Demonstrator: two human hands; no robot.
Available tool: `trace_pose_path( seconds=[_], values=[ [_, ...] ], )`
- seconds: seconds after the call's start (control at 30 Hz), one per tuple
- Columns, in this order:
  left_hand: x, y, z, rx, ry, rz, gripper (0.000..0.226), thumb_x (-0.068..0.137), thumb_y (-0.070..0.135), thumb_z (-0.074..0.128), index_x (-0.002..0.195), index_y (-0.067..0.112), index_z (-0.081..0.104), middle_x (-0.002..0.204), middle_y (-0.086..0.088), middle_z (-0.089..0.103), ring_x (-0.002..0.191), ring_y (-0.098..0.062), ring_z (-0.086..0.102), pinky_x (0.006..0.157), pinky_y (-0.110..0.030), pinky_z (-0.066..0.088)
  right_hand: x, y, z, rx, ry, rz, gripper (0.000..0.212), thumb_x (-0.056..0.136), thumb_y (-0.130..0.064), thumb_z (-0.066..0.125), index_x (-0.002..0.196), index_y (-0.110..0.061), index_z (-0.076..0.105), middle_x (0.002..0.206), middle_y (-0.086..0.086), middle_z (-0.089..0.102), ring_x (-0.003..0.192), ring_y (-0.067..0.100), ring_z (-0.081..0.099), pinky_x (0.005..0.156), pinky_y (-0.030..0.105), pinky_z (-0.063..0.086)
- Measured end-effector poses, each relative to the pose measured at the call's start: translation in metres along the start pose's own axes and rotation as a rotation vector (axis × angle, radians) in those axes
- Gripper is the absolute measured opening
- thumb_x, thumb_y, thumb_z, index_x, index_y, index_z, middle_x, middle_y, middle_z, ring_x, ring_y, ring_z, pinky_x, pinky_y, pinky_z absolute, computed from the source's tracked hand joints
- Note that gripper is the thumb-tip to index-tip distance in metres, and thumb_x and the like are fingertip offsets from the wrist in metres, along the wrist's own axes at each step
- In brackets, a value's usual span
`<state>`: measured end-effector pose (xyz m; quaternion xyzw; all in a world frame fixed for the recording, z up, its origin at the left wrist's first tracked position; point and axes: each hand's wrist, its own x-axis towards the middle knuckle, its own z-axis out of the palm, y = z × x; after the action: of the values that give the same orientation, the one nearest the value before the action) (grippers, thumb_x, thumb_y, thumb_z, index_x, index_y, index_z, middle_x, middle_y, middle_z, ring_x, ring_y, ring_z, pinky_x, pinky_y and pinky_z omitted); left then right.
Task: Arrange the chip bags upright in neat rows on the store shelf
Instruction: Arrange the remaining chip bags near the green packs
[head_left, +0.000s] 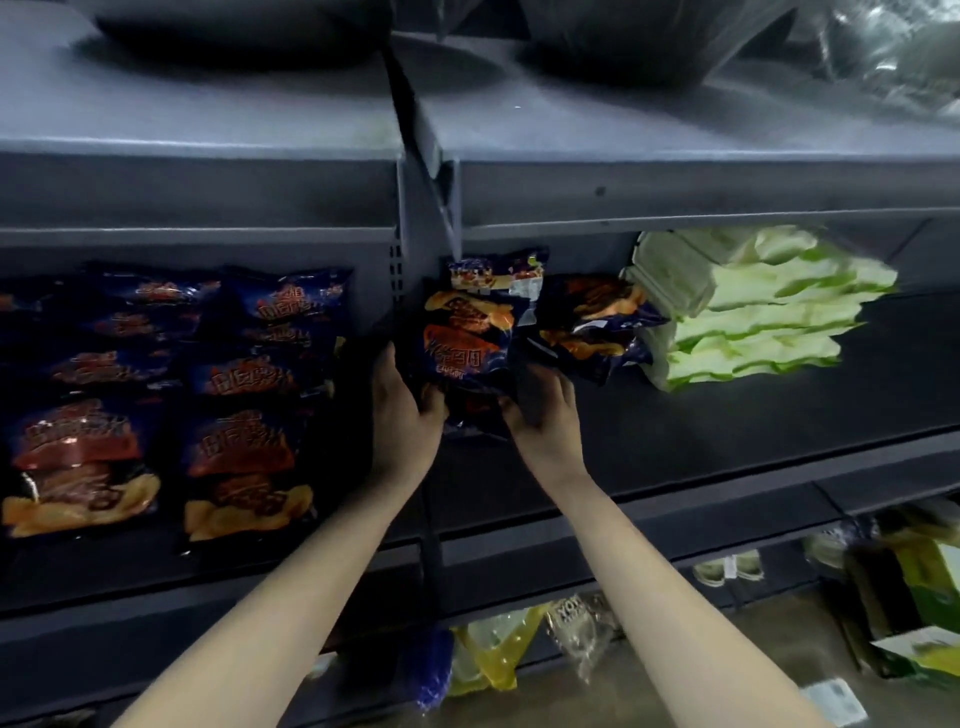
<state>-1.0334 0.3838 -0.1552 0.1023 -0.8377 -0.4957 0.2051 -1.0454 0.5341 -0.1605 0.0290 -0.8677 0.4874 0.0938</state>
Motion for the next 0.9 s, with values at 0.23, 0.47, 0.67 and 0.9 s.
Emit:
trace_pose_path(
  seconds=[0.23,0.47,0.67,0.9],
  values=[
    [0.036,-0.004,0.023,-0.138,0.000,-0.397,0.080,0.089,0.033,0.058,0.149,0.010,0.009,0.151,-0.013,0.028,0.136,-0.027,0.032,0.108,-0.033,0.029,0.025,0.008,-0.001,0.023,-0.271,0.030,0.077,0.087,-0.026,0.064,0.148,-0.024,0.018,0.149,0.002,0.021,0.137,0.018,0.026,0.097,0.017,0.024],
    [0.030,0.002,0.049,-0.223,-0.141,-0.342,0.055,0.090,0.031,0.058,0.139,0.018,0.038,0.134,-0.004,0.050,0.121,-0.023,0.049,0.097,-0.033,0.040,0.028,0.034,-0.018,0.031,-0.205,0.164,0.077,0.085,-0.025,0.064,0.148,-0.022,0.019,0.147,0.001,0.036,0.136,0.019,0.033,0.105,0.030,0.032],
    [0.024,0.004,0.072,-0.279,-0.176,-0.318,0.046,0.087,0.024,0.063,0.129,0.011,0.049,0.119,-0.007,0.060,0.105,-0.021,0.058,0.080,-0.026,0.040,0.027,0.044,-0.045,0.060,-0.106,0.289,0.069,0.089,-0.021,0.061,0.146,-0.025,0.023,0.137,0.000,0.050,0.123,0.020,0.049,0.084,0.019,0.037],
    [0.032,-0.002,0.055,-0.153,-0.066,-0.339,0.043,0.086,0.028,0.065,0.121,0.006,0.053,0.122,-0.013,0.058,0.111,-0.026,0.056,0.084,-0.029,0.044,0.015,0.043,-0.040,0.176,-0.004,0.349,0.065,0.085,-0.012,0.066,0.140,-0.025,0.035,0.135,-0.002,0.052,0.124,0.017,0.049,0.102,0.029,0.041]
  ],
)
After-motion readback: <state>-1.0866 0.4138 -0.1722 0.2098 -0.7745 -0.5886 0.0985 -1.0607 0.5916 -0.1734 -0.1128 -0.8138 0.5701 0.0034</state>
